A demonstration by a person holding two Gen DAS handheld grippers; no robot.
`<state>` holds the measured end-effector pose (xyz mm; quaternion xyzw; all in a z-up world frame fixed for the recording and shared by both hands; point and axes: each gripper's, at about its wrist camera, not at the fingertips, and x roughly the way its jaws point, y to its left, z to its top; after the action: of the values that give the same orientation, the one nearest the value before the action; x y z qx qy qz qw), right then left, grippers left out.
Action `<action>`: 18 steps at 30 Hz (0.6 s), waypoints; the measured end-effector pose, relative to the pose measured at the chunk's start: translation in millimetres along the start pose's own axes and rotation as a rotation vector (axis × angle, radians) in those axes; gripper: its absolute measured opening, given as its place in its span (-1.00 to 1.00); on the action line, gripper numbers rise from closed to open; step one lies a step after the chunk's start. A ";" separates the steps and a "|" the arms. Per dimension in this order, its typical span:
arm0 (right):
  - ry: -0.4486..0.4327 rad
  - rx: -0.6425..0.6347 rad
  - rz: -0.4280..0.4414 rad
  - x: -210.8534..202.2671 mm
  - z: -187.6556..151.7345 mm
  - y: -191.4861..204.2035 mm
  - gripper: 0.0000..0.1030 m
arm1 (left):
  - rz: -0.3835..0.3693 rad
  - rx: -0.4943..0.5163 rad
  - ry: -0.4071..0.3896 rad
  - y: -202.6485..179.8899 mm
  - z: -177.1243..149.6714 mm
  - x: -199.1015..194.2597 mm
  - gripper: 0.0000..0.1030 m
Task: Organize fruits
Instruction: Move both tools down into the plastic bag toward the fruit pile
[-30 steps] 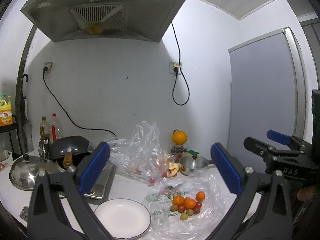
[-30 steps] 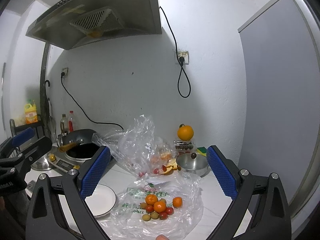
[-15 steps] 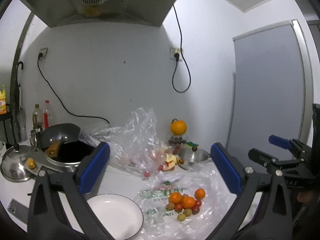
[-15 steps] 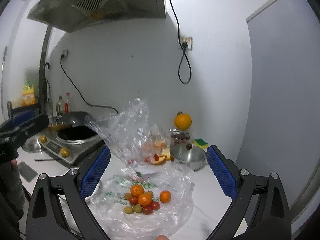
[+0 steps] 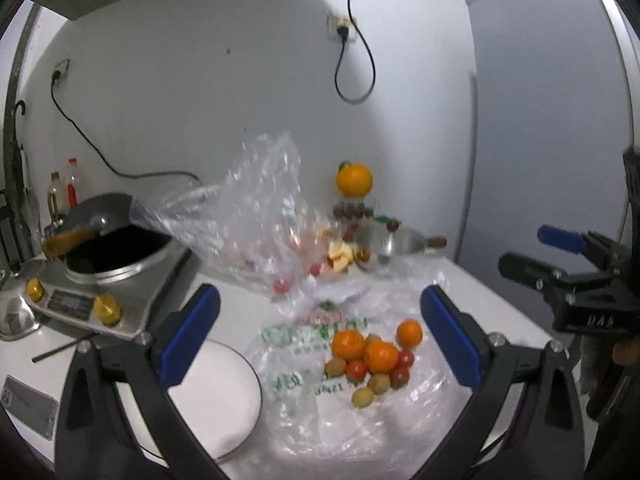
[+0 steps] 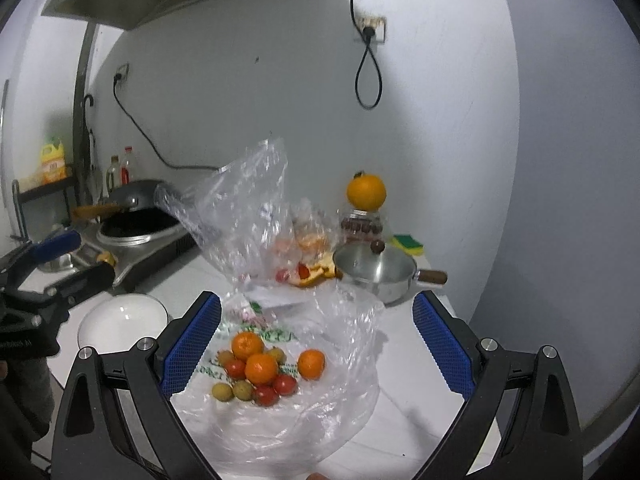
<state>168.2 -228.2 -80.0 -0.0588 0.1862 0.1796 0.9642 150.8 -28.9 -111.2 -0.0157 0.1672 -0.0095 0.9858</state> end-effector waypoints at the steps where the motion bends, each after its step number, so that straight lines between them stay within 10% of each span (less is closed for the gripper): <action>1: 0.013 0.001 0.005 6.8 -2.7 -3.0 0.91 | 0.006 0.008 0.017 -2.0 -4.8 5.9 0.96; 9: 0.067 0.016 0.044 41.2 -16.7 -17.5 0.87 | 0.019 0.042 0.160 -17.2 -39.7 50.6 0.75; 18: 0.140 0.005 0.115 81.1 -34.1 -20.2 0.38 | 0.003 0.071 0.289 -31.0 -69.4 85.0 0.29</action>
<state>234.4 -226.8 -141.5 -0.0582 0.2568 0.2294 0.9370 207.7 -63.8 -203.7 0.0210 0.3072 -0.0162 0.9513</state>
